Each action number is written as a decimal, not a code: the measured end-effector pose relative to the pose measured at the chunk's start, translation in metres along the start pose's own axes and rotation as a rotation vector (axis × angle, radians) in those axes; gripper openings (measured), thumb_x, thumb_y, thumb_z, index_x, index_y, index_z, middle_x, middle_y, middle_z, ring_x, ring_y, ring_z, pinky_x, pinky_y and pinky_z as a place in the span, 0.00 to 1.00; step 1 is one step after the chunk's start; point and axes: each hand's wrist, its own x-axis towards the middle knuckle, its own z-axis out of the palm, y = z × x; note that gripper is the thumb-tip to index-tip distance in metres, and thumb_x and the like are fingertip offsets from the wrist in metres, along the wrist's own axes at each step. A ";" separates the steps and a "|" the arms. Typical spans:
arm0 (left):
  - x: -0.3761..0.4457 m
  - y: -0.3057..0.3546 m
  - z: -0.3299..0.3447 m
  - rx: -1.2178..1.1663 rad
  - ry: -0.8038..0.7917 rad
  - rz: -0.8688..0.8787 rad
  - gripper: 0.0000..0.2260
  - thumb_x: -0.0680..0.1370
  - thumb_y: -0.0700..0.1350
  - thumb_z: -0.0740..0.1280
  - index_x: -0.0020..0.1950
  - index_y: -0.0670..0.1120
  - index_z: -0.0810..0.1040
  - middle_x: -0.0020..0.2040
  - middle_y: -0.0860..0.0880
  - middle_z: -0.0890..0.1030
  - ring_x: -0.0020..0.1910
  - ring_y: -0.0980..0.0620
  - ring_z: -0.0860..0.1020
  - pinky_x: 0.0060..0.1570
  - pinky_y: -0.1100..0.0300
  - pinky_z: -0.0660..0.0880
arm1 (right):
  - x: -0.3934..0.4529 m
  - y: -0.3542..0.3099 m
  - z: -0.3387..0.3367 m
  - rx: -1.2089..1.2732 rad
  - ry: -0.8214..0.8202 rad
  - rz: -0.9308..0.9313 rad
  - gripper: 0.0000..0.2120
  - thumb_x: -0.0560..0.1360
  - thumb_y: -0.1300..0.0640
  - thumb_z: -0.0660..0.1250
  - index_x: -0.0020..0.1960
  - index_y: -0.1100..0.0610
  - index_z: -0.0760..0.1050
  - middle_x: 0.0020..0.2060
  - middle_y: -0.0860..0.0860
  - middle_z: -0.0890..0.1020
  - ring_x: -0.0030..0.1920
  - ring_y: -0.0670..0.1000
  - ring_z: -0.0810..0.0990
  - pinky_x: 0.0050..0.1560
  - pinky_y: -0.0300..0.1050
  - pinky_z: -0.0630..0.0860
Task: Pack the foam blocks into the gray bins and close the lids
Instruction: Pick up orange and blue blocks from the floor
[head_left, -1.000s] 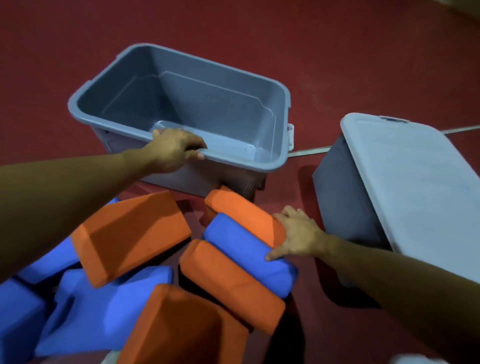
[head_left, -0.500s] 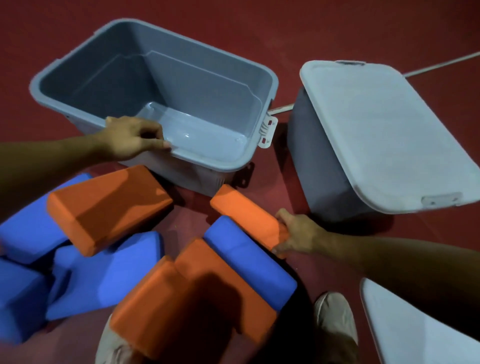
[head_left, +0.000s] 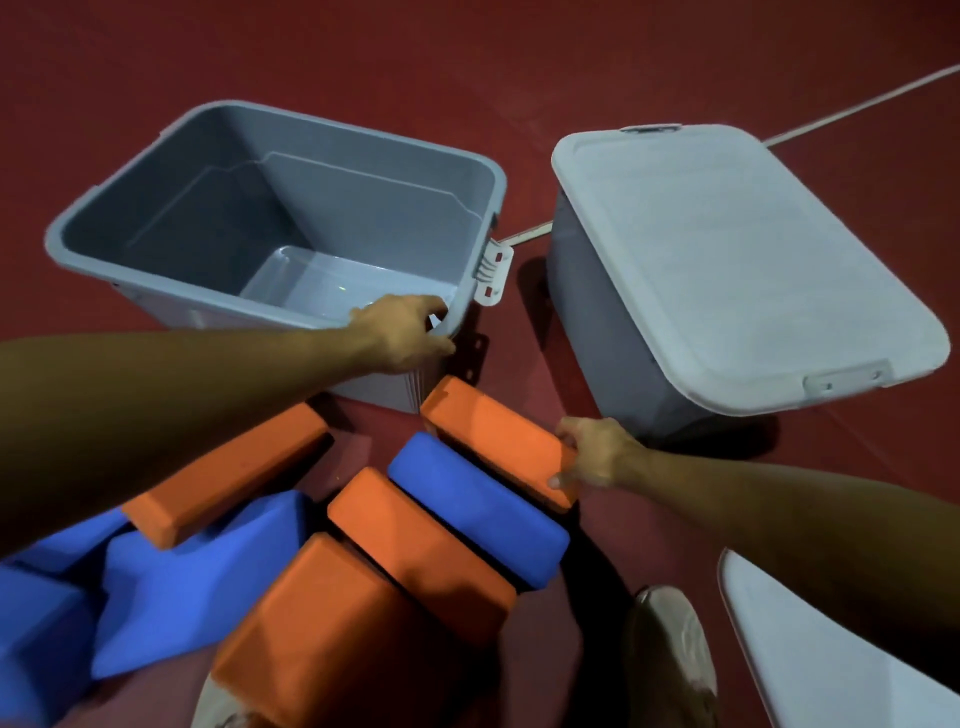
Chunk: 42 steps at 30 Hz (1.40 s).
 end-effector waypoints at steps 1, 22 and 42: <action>-0.001 -0.003 -0.001 0.001 -0.025 0.013 0.19 0.73 0.58 0.70 0.62 0.56 0.75 0.56 0.52 0.81 0.56 0.46 0.77 0.60 0.48 0.72 | 0.000 0.003 -0.004 0.013 0.015 -0.001 0.30 0.63 0.47 0.80 0.61 0.53 0.76 0.56 0.51 0.81 0.56 0.54 0.80 0.57 0.45 0.76; -0.053 -0.011 -0.026 0.141 -0.193 0.022 0.36 0.71 0.63 0.71 0.75 0.49 0.66 0.65 0.50 0.79 0.63 0.46 0.75 0.62 0.56 0.71 | -0.027 -0.063 -0.029 0.073 0.678 -0.207 0.20 0.72 0.37 0.69 0.51 0.52 0.73 0.40 0.51 0.82 0.46 0.58 0.80 0.46 0.51 0.74; -0.050 -0.022 -0.024 0.110 -0.239 0.109 0.28 0.71 0.47 0.75 0.70 0.49 0.75 0.61 0.50 0.81 0.51 0.53 0.76 0.50 0.64 0.68 | -0.054 -0.072 -0.104 -0.309 0.603 -0.273 0.40 0.55 0.36 0.69 0.66 0.45 0.69 0.58 0.48 0.76 0.58 0.57 0.73 0.55 0.55 0.72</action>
